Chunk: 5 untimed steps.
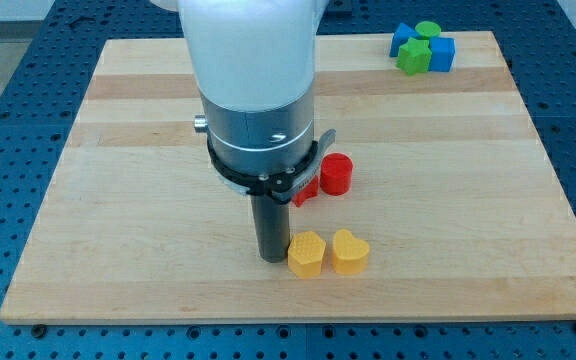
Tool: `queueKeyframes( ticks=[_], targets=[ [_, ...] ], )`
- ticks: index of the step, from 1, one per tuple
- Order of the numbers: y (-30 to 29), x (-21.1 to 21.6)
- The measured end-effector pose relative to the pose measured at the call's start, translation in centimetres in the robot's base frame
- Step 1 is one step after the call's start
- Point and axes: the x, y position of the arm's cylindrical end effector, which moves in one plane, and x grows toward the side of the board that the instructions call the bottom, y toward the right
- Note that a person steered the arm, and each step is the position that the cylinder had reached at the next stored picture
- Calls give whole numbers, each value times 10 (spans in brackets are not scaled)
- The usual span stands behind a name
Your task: Slide the red circle slightly down
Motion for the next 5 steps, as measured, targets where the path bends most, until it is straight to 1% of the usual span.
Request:
queueKeyframes(
  ticks=[4, 5],
  targets=[
    [12, -1],
    [-17, -10]
  ],
)
